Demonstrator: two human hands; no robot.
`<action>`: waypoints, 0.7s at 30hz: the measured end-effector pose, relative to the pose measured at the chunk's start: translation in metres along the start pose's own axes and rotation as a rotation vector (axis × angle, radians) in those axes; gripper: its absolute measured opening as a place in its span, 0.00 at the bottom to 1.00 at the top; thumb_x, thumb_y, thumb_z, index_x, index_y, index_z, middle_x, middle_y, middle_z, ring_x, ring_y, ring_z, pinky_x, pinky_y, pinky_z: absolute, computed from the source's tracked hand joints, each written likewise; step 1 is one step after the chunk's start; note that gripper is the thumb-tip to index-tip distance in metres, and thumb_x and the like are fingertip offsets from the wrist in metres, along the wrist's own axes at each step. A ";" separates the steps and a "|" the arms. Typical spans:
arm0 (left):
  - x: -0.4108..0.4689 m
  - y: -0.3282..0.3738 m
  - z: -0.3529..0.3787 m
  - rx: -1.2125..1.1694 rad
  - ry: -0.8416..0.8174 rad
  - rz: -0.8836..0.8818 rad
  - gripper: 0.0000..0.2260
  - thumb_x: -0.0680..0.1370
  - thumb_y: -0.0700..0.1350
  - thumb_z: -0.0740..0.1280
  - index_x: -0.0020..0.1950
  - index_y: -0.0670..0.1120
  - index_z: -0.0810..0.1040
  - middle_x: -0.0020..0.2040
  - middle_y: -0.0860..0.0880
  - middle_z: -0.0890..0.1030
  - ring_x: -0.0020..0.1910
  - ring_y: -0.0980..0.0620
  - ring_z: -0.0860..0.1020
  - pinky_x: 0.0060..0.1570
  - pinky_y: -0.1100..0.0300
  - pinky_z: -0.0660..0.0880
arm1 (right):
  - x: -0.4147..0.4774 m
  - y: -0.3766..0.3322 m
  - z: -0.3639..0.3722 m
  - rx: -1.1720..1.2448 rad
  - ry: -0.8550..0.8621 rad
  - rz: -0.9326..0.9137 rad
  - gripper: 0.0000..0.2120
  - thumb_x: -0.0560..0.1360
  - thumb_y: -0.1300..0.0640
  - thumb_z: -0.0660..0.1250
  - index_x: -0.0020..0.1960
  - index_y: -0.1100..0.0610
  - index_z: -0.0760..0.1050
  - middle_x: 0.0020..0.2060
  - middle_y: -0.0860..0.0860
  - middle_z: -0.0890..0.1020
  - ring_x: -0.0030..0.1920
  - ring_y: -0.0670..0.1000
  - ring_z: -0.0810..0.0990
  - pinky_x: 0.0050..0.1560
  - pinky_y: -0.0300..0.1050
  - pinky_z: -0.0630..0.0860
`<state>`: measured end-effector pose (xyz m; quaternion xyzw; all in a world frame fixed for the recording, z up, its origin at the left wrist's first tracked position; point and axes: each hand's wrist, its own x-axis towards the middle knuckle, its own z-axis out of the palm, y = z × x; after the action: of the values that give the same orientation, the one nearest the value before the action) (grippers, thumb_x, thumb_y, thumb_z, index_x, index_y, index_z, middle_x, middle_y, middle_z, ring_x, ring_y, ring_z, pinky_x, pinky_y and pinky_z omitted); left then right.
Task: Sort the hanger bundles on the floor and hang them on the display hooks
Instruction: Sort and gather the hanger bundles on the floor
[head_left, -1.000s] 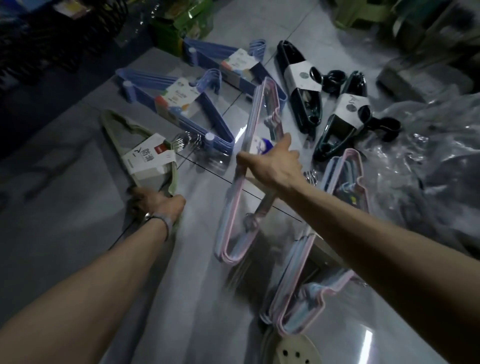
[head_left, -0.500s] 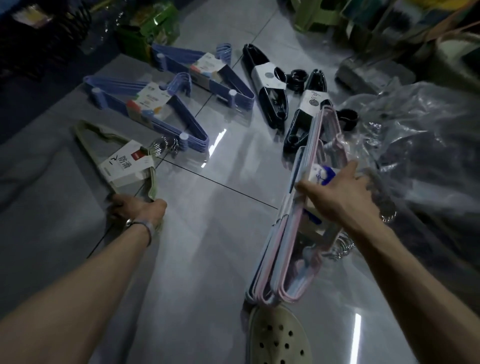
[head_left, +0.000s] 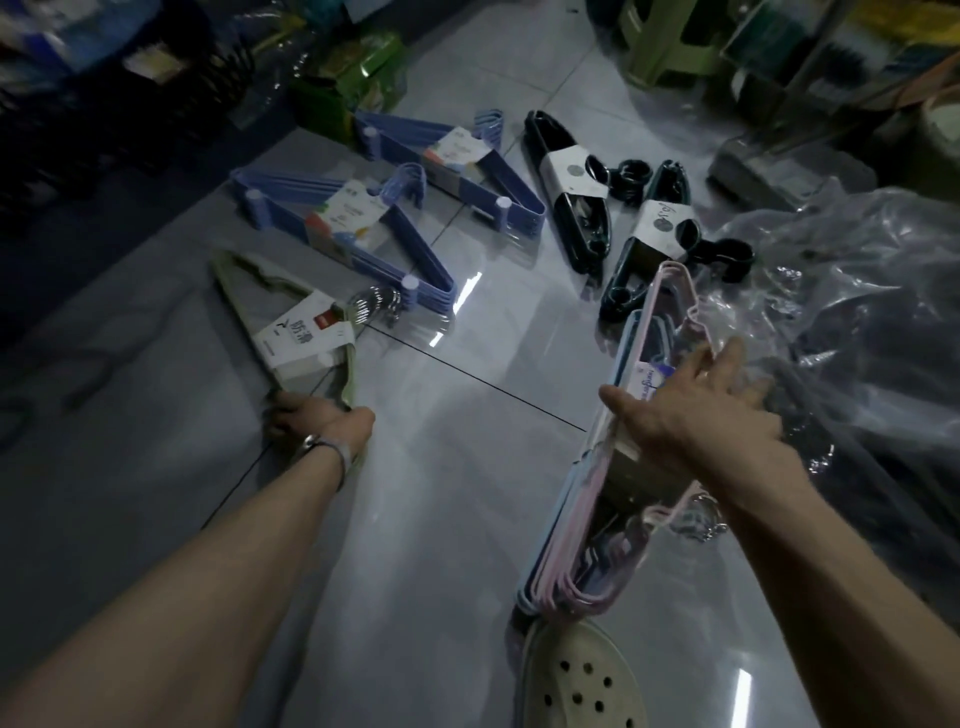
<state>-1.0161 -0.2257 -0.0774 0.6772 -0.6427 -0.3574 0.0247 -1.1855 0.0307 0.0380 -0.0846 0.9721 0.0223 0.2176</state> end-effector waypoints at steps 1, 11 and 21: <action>-0.001 0.000 -0.002 0.007 -0.009 -0.005 0.43 0.70 0.45 0.77 0.76 0.37 0.55 0.75 0.34 0.63 0.74 0.34 0.64 0.69 0.45 0.67 | -0.002 -0.007 -0.004 -0.028 0.008 -0.043 0.56 0.75 0.22 0.54 0.83 0.55 0.30 0.81 0.58 0.29 0.80 0.72 0.35 0.75 0.79 0.49; -0.006 -0.029 -0.065 -0.081 0.046 0.171 0.36 0.67 0.50 0.76 0.70 0.39 0.66 0.68 0.35 0.72 0.65 0.34 0.74 0.63 0.50 0.73 | -0.049 -0.172 0.038 0.015 0.129 -0.716 0.30 0.81 0.37 0.60 0.73 0.58 0.65 0.68 0.59 0.75 0.67 0.62 0.73 0.62 0.61 0.76; -0.029 -0.130 -0.207 -0.076 0.191 0.295 0.32 0.73 0.47 0.72 0.72 0.46 0.61 0.65 0.42 0.69 0.59 0.36 0.76 0.46 0.54 0.68 | -0.151 -0.312 0.094 0.466 -0.044 -0.825 0.47 0.76 0.31 0.63 0.83 0.57 0.53 0.79 0.66 0.60 0.78 0.68 0.61 0.77 0.62 0.62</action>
<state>-0.7958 -0.2659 0.0257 0.6052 -0.7156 -0.3080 0.1634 -0.9572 -0.2451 0.0159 -0.4122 0.8315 -0.2831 0.2420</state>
